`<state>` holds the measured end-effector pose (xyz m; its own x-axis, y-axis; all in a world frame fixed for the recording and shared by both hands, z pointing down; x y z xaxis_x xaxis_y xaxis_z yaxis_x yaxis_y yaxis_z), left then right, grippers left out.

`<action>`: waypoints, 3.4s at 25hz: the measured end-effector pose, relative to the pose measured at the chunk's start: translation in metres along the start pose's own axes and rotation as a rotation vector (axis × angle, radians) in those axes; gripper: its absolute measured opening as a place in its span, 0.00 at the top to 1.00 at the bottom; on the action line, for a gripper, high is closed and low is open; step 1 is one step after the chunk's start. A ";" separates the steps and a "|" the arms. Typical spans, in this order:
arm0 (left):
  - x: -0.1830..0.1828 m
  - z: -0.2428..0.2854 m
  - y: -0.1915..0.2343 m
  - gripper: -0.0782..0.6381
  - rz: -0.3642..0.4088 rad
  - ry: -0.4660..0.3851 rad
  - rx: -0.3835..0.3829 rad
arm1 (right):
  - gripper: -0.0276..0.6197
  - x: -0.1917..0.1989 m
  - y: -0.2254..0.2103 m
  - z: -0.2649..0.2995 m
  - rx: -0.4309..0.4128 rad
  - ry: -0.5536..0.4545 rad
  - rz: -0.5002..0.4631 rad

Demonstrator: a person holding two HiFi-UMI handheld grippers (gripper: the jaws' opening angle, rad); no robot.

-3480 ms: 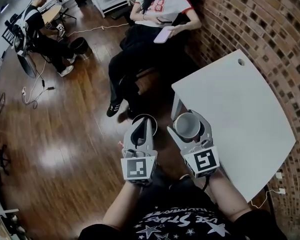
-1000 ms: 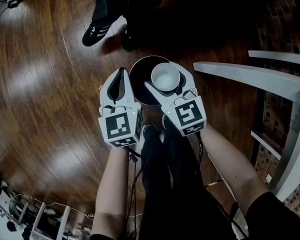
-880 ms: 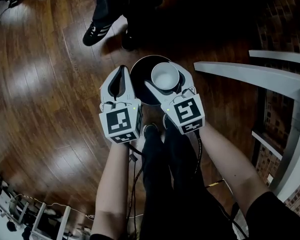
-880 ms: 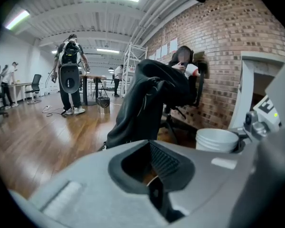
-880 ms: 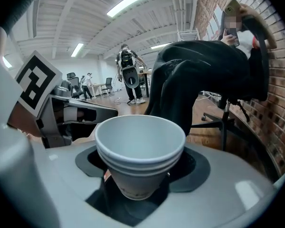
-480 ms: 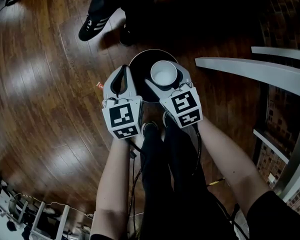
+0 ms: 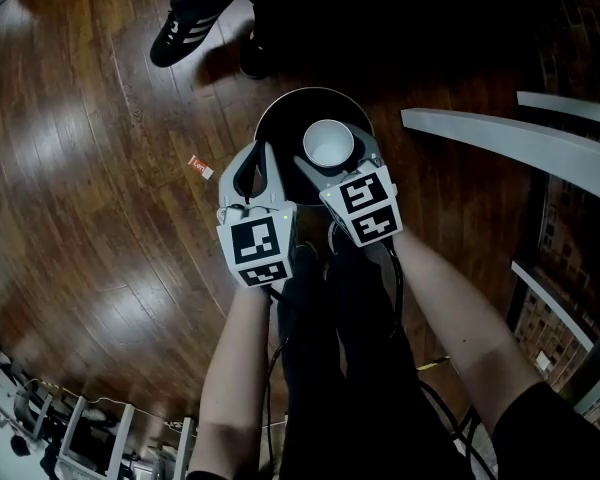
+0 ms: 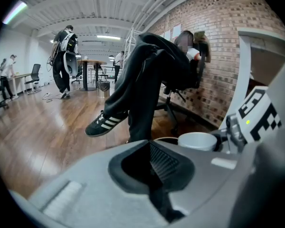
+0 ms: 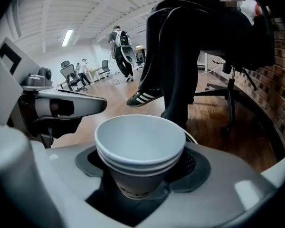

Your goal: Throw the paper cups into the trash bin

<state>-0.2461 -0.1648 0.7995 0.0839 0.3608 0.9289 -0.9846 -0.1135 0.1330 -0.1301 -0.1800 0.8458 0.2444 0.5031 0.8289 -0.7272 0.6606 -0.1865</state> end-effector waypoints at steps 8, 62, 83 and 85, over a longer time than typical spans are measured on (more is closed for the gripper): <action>0.010 0.000 0.004 0.88 0.001 -0.017 -0.023 | 0.42 0.022 0.001 0.016 -0.013 0.035 0.009; -0.078 -0.019 -0.007 0.88 0.055 -0.132 0.028 | 0.90 -0.067 -0.002 -0.043 0.177 -0.171 0.082; -0.241 -0.069 -0.072 0.88 0.058 -0.276 0.095 | 0.95 -0.247 0.025 -0.144 0.184 -0.411 0.031; -0.255 -0.070 -0.077 0.88 0.067 -0.287 0.101 | 0.95 -0.261 0.025 -0.150 0.178 -0.432 0.013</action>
<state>-0.2029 -0.1837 0.5285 0.0733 0.0744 0.9945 -0.9705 -0.2244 0.0884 -0.1162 -0.2112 0.5457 -0.0280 0.2076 0.9778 -0.8365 0.5306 -0.1366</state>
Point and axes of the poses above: the fingertips, and each gripper's own axes: z forward along the fingers, y to its left, x out of its underside, the point moved 5 cm from there along -z, backward along the fingers, and after that the axes turned 15 degrees about -y, right-handed, at the moved point
